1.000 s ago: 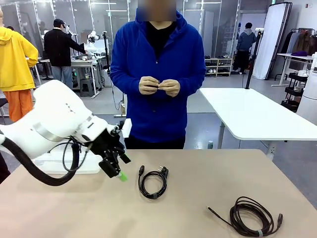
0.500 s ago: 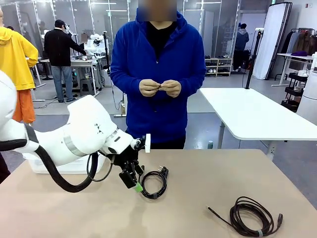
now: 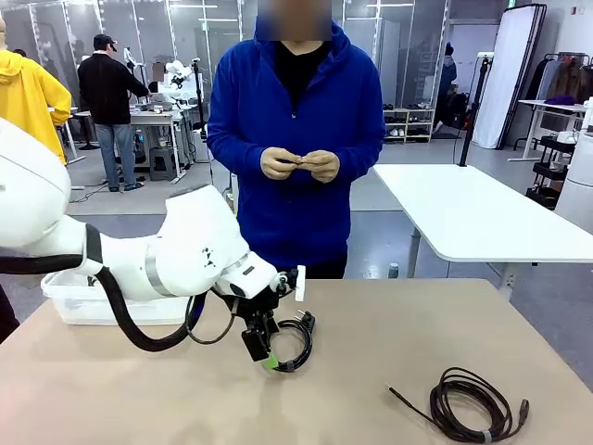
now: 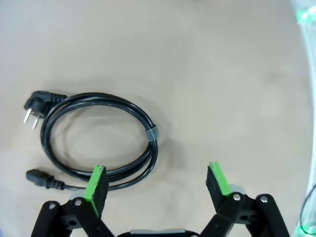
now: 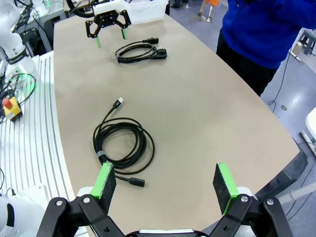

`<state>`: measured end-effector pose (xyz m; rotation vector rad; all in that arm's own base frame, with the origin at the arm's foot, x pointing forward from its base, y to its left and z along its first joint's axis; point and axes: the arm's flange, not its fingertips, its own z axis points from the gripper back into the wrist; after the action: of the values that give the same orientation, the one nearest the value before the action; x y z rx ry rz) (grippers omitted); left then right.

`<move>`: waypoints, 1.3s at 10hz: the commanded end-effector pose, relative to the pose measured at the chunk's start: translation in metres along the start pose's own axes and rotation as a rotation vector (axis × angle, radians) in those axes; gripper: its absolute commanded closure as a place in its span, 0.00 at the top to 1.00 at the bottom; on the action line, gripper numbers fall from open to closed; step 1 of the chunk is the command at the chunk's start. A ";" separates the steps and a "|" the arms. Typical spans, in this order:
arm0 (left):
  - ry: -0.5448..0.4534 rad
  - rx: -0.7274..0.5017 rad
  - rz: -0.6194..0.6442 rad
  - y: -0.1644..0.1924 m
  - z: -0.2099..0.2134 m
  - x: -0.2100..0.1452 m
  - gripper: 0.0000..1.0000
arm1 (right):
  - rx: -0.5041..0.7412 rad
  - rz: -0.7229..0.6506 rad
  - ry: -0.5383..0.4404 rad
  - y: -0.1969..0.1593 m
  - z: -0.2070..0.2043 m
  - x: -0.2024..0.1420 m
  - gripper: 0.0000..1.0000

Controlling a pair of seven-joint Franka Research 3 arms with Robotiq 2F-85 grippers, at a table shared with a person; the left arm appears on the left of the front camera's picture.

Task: Organize and store the cables.
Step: Place the Power Cable into the Organizing box.

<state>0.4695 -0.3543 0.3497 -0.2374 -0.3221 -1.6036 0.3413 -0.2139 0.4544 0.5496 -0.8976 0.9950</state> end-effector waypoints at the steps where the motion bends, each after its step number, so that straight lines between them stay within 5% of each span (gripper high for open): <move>1: 0.048 -0.013 -0.008 0.008 -0.008 0.016 1.00 | -0.003 0.004 -0.014 -0.001 -0.001 0.001 1.00; 12: 0.152 -0.042 0.082 0.017 -0.062 0.029 1.00 | -0.003 0.004 -0.014 -0.001 -0.001 0.001 1.00; 13: 0.150 -0.042 0.075 0.016 -0.061 0.028 0.47 | -0.003 0.004 -0.014 -0.001 -0.001 0.001 1.00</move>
<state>0.4844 -0.3996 0.2973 -0.1630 -0.1839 -1.5392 0.3407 -0.2140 0.4544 0.5527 -0.8977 0.9944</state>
